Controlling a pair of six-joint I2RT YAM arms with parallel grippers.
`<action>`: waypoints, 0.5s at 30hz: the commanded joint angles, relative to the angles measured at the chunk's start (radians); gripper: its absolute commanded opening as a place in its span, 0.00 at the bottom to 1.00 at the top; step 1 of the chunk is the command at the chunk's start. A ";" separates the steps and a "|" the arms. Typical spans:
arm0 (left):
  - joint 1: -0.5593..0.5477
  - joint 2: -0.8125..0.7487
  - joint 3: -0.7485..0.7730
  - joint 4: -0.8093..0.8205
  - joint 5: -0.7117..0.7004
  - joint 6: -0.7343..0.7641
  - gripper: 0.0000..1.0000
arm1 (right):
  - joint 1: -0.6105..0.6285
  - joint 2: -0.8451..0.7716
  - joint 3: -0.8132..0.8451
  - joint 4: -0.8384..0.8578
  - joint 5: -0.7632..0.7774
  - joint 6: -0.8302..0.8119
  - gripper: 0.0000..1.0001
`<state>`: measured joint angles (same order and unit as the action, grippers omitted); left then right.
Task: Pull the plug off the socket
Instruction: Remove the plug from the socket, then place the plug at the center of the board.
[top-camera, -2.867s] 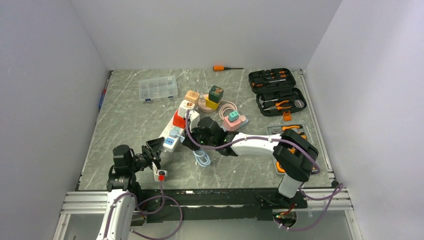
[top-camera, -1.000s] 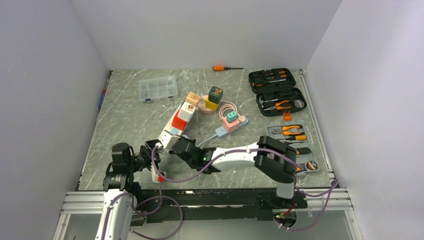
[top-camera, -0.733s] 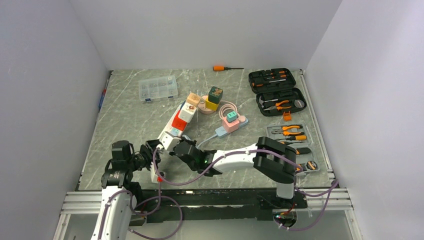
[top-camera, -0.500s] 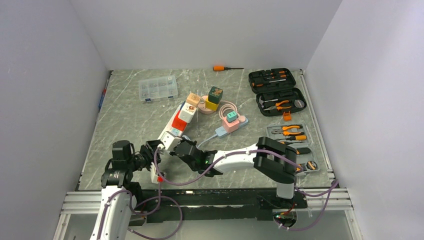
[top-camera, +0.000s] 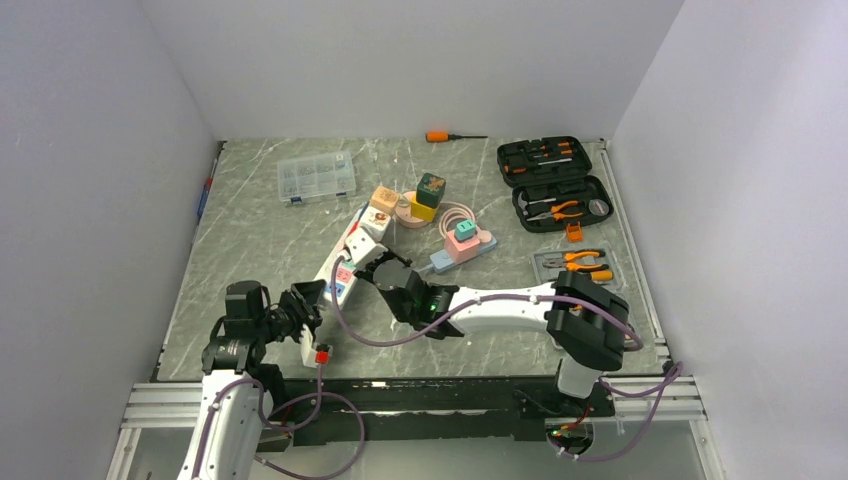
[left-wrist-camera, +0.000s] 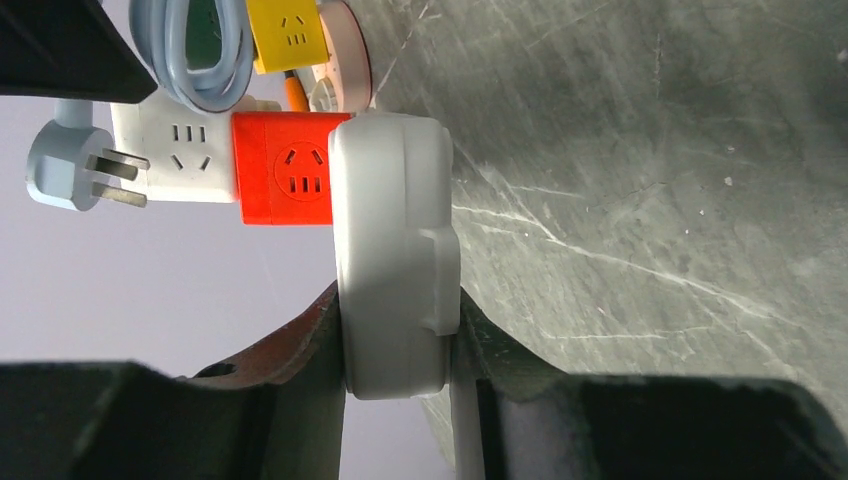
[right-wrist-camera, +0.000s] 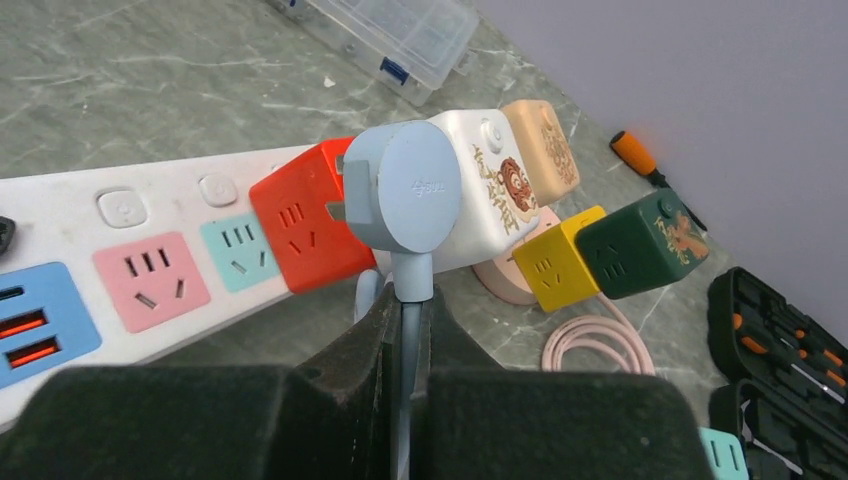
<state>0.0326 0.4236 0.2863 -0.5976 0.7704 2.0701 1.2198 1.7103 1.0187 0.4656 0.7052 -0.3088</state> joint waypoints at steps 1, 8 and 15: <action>0.001 0.034 -0.022 -0.096 -0.089 0.255 0.00 | 0.026 -0.033 -0.011 0.046 0.016 0.045 0.00; -0.003 0.139 -0.033 0.082 -0.160 0.032 0.00 | 0.080 -0.096 -0.134 -0.018 0.017 0.156 0.00; -0.003 0.345 0.042 0.187 -0.250 -0.124 0.02 | 0.127 -0.133 -0.249 -0.171 -0.021 0.320 0.00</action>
<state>0.0223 0.7048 0.3180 -0.3470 0.6872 2.0552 1.3205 1.6188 0.7937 0.3603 0.6853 -0.1085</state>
